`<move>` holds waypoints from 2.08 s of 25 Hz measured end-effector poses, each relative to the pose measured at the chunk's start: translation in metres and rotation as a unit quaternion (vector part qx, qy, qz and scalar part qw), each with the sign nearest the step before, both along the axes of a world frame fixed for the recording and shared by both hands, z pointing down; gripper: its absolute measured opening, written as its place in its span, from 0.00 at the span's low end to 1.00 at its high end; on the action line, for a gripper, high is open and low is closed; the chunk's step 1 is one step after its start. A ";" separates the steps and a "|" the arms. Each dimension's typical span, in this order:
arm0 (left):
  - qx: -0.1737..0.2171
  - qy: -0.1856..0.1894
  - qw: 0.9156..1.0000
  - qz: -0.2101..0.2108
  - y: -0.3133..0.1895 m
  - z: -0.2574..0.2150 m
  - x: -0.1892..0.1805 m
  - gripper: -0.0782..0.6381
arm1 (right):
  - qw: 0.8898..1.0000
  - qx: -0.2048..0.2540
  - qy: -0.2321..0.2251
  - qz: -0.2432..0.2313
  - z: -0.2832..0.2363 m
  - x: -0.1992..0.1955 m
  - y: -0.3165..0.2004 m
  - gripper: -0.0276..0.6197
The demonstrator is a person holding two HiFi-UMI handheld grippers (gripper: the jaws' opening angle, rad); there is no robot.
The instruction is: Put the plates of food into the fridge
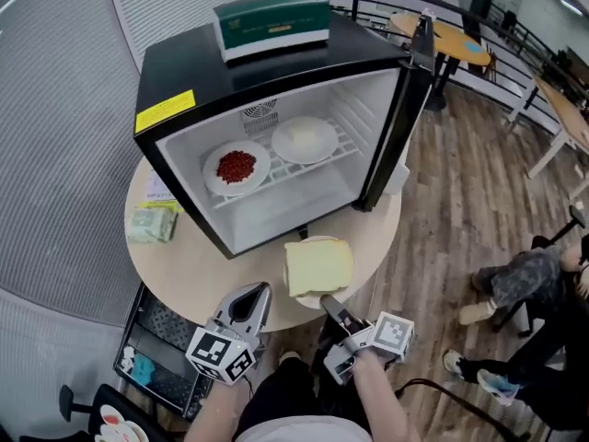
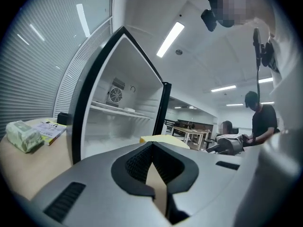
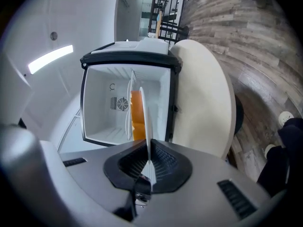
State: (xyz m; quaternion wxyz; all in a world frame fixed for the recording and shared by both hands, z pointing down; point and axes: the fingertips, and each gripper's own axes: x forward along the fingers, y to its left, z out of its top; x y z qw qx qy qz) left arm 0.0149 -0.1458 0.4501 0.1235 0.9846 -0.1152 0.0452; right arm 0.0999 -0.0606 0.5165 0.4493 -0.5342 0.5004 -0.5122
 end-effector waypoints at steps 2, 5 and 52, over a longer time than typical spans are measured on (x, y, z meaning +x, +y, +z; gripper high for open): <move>0.006 -0.005 1.000 0.012 0.006 -0.002 0.013 0.12 | 1.000 0.005 0.002 0.011 -0.004 0.012 0.008 0.07; 0.005 -0.012 1.000 0.024 0.017 -0.002 0.027 0.12 | 1.000 0.009 -0.002 0.030 -0.008 0.026 0.022 0.07; -0.054 -0.013 0.995 -0.081 -0.074 0.046 0.089 0.12 | 0.973 -0.147 0.011 -0.180 0.055 0.105 -0.258 0.07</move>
